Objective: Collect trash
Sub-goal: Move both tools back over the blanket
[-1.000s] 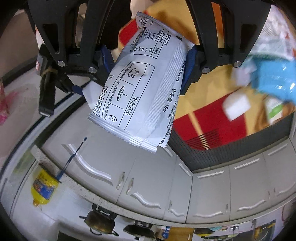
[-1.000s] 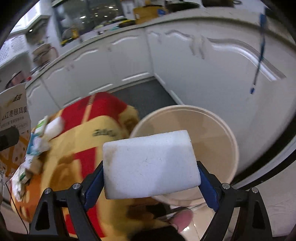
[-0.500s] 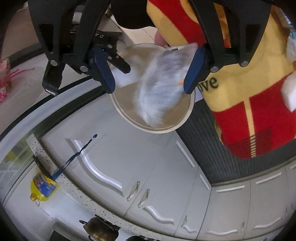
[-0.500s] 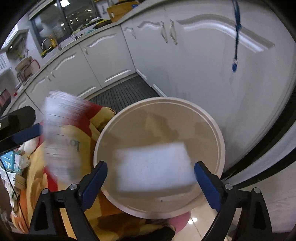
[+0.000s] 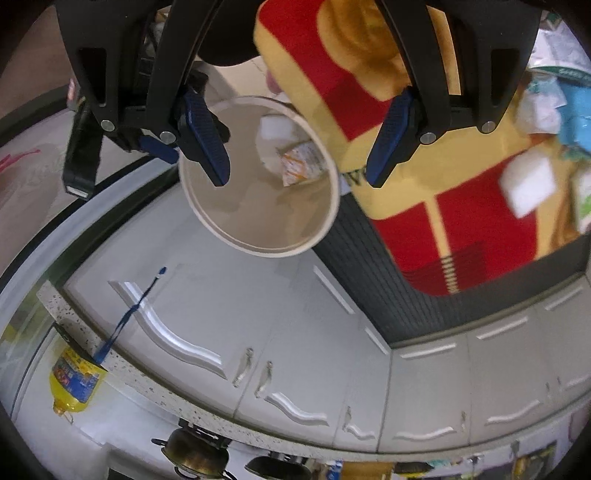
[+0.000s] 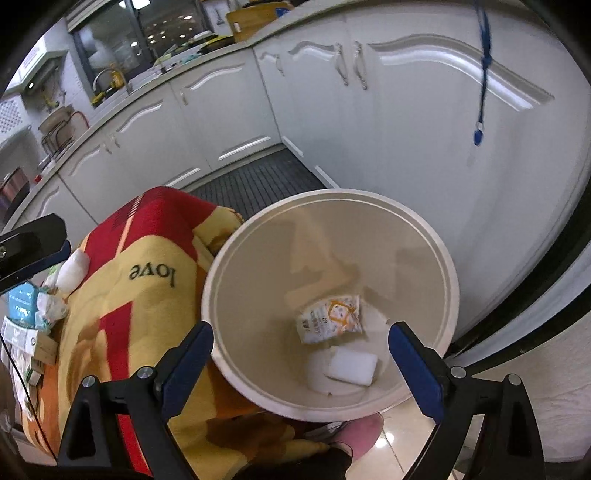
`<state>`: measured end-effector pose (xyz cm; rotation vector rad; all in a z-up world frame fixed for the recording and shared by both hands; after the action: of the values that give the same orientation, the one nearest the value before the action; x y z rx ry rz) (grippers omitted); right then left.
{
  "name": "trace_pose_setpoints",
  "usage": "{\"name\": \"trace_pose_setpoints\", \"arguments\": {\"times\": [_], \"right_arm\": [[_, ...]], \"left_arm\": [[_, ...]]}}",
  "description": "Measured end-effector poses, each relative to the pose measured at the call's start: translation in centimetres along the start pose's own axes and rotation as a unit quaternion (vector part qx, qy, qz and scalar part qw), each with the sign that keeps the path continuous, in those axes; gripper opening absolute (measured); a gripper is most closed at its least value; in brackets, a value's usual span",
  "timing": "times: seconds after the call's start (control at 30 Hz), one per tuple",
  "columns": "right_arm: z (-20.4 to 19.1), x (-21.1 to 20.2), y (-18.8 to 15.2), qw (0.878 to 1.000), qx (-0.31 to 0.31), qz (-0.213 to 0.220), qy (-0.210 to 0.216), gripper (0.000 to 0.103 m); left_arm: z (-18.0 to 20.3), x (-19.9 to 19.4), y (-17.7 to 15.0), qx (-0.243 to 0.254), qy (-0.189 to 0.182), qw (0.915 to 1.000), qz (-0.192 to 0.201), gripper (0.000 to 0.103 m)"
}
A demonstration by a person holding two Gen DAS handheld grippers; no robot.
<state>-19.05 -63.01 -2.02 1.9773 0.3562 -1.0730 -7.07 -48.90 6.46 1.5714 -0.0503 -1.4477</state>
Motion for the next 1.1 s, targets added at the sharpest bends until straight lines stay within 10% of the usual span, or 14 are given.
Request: {"name": "trace_pose_setpoints", "arguments": {"times": [0.3, 1.1], "right_arm": [[-2.7, -1.6, -0.4, 1.0, -0.023, 0.016, 0.013, 0.094], [-11.8, -4.2, -2.4, 0.994, -0.081, 0.046, 0.053, 0.094]], "left_arm": [[-1.5, -3.4, -1.3, 0.001, 0.084, 0.9962, 0.024, 0.076], [-6.7, -10.4, -5.7, -0.033, 0.146, 0.9867, 0.063, 0.076]]}}
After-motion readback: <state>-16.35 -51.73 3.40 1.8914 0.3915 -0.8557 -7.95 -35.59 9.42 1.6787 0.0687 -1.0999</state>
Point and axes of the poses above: each gripper's, at about its wrist camera, not at the fingertips, and x roughly the way its jaws point, z to its right, y to its top, the point moved 4 cm from there along x, roughly the way its jaws point, and after that the axes turned 10 degrees about x, right-handed, at the moved point
